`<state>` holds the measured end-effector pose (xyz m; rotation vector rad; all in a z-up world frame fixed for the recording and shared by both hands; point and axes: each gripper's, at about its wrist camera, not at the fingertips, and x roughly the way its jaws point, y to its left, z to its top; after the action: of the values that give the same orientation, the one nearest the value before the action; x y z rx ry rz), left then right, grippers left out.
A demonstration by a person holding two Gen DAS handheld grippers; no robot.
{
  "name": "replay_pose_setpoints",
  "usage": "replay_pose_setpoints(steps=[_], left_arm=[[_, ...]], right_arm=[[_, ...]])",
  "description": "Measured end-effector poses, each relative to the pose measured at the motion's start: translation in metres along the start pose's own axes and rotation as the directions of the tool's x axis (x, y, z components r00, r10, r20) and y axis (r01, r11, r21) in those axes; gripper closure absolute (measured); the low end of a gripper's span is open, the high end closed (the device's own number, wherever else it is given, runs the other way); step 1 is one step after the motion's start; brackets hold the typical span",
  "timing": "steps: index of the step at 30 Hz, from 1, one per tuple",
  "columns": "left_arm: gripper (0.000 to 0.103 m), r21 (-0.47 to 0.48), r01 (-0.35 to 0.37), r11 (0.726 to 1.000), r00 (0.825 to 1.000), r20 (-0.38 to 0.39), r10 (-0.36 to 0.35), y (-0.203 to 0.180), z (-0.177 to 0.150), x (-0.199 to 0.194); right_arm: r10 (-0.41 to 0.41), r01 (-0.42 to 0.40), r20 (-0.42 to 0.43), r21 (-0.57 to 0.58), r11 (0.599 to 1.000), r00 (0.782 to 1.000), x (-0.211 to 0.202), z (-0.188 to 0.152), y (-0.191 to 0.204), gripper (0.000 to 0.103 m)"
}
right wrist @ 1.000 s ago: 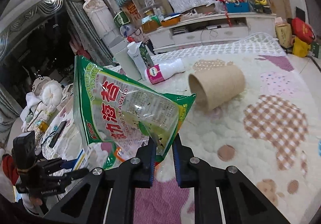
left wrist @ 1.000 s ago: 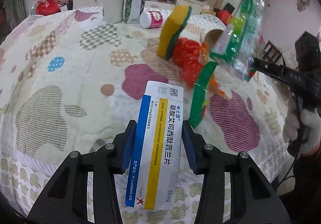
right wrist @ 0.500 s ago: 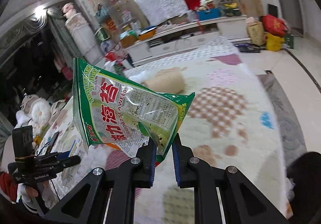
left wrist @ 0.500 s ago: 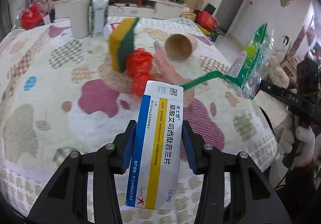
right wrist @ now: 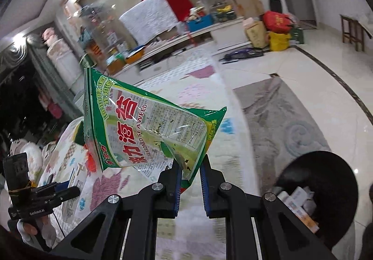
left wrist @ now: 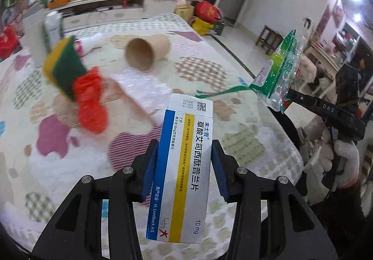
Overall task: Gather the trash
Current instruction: 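Carry the seaweed bag and medicine box with both tools over the black bin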
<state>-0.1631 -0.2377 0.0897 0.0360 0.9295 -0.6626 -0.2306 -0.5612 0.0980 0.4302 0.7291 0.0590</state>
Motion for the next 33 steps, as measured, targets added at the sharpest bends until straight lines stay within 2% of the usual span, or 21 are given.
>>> replay_pose_setpoints(steps=[9,17,26,33], left_arm=[[0.060,0.065,0.076,0.995,0.996,-0.043,-0.073,-0.052,0.020,0.035],[0.060,0.132,0.133,0.982,0.989,-0.089,-0.121,-0.102,0.032,0.068],[0.060,0.167,0.215,0.962,0.972,-0.136,-0.194,-0.161,0.052,0.105],[0.060,0.176,0.287,0.942,0.951,-0.166,-0.259,-0.204,0.061,0.126]], right_arm=[[-0.097,0.095,0.022,0.088,0.992,0.995,-0.033,0.000,-0.057,0.089],[-0.184,0.182,0.004,0.146,0.972,0.983,-0.047,-0.009,-0.098,0.089],[-0.268,0.265,-0.013,0.185,0.946,0.963,-0.066,-0.021,-0.135,0.089],[-0.324,0.331,-0.067,0.214,0.919,0.944,-0.077,-0.041,-0.168,0.089]])
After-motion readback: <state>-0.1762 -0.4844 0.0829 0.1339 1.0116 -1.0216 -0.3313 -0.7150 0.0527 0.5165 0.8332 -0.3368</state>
